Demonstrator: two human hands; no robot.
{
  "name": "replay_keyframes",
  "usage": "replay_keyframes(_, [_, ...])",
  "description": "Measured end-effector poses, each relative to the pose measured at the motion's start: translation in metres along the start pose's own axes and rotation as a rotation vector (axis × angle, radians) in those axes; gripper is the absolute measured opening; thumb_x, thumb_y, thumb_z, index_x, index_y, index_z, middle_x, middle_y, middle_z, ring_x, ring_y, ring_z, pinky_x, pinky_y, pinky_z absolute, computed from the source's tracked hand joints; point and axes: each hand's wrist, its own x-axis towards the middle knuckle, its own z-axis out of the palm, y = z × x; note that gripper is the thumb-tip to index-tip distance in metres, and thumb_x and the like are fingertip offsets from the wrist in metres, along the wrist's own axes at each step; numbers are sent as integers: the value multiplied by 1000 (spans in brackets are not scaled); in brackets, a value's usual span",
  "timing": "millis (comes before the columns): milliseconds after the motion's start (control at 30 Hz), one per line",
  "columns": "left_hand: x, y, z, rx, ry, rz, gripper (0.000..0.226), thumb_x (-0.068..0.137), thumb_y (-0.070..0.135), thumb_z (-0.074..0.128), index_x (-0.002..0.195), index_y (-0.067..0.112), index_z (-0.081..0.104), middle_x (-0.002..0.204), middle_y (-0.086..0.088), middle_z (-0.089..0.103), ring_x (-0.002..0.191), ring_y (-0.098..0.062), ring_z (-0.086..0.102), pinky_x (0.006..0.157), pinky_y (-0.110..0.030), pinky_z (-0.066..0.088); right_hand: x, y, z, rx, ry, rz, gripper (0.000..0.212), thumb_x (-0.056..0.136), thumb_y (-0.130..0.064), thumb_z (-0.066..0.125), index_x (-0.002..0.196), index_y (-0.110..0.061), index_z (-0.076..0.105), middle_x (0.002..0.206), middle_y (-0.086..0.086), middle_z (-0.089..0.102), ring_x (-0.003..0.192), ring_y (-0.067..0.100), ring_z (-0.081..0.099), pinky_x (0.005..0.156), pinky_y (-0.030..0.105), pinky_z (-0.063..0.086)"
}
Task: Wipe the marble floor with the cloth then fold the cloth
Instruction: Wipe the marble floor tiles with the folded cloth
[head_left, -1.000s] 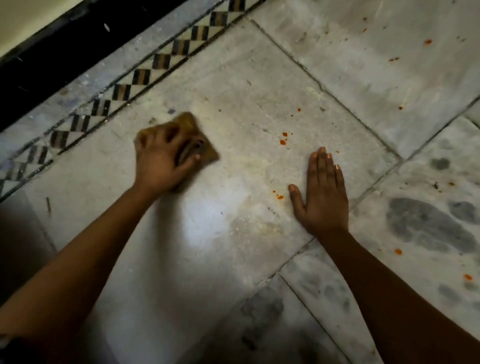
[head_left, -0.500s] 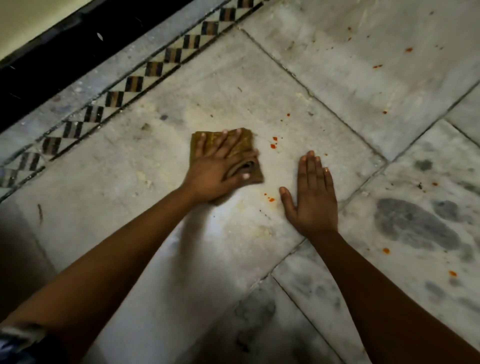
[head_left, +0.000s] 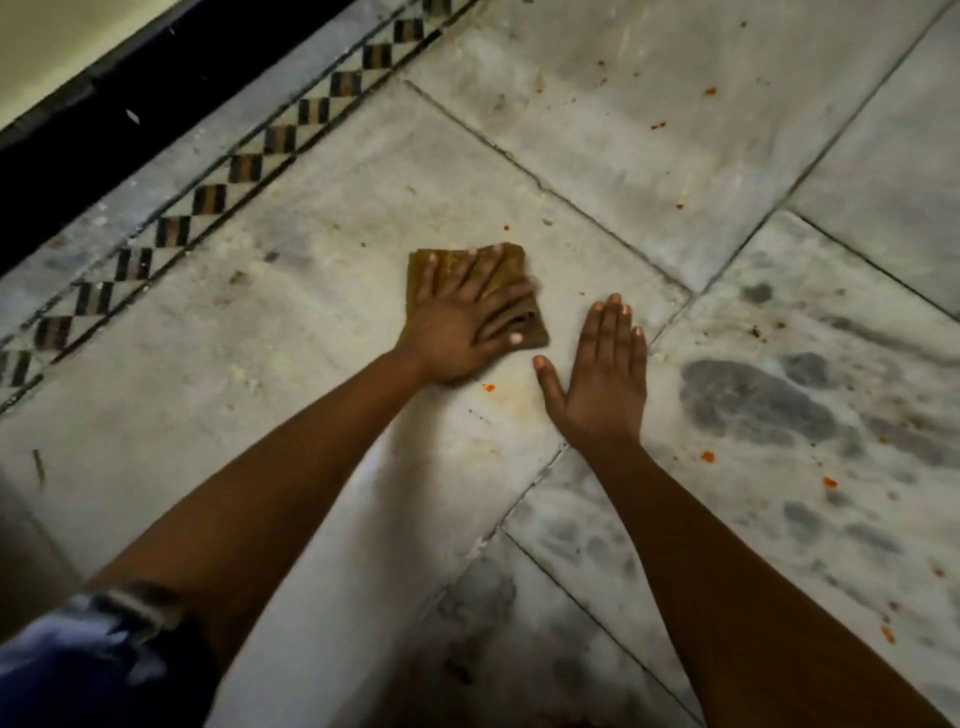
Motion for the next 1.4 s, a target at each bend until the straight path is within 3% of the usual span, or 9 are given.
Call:
replay_keyframes(267, [83,-34,-32,-142,3,-471,63,91,63,27,146,43,5,158,-3,-10,144,-31,-11,111,-59,-11,2,0,2,12,-5,1,84,90,-59,22,147,2,11,155,20,7,145,30,5,117,38,-1])
replay_keyframes(500, [26,9,-4,-11,44,12,67,81,69,12,144,46,8,159,-3,0,145,-28,1,112,-52,-5,2,0,2,35,13,7,84,90,-57,27,146,4,16,154,23,13,144,33,12,116,41,7])
replay_keyframes(600, [3,-31,-5,-53,82,-141,71,79,69,14,144,42,5,158,-3,7,145,-28,4,111,-51,-3,2,0,2,33,13,6,84,90,-57,26,146,4,14,154,23,11,144,32,10,117,40,6])
replay_keyframes(700, [44,-50,-26,-156,31,-437,73,87,66,30,147,40,-3,159,-4,-5,145,-29,-6,111,-55,-8,2,0,2,34,8,11,84,90,-57,26,146,3,13,155,22,10,144,31,8,117,39,3])
replay_keyframes(767, [79,-37,-42,-204,10,-500,76,90,63,33,147,34,-9,158,-5,-12,144,-30,-10,112,-54,-9,1,0,1,30,-5,7,84,90,-58,24,147,3,11,155,21,9,144,30,7,117,38,2])
replay_keyframes(900, [100,32,-40,-143,-77,-311,79,90,64,30,148,28,-10,157,-6,-15,144,-29,-12,112,-54,-11,0,0,-1,60,15,8,80,91,-54,23,145,4,13,153,24,13,144,32,11,117,38,3])
replay_keyframes(1067, [39,62,-7,-59,-25,-52,66,86,65,28,146,43,10,159,2,-7,145,-25,-9,113,-51,-9,-3,7,-4,69,76,143,75,92,-47,26,142,8,21,150,28,21,141,37,20,115,40,6])
replay_keyframes(1267, [83,41,-29,-163,-9,-348,66,89,61,38,146,41,13,159,0,-8,144,-32,-11,110,-59,-11,-3,7,-1,59,56,136,77,93,-50,24,145,6,15,153,25,14,143,33,13,116,37,1])
replay_keyframes(1400, [95,70,-24,-158,-56,-183,58,91,57,37,144,47,16,158,-1,-11,145,-28,-11,110,-56,-12,-2,7,-3,77,63,145,76,92,-49,19,145,6,15,153,24,13,144,32,11,117,38,3])
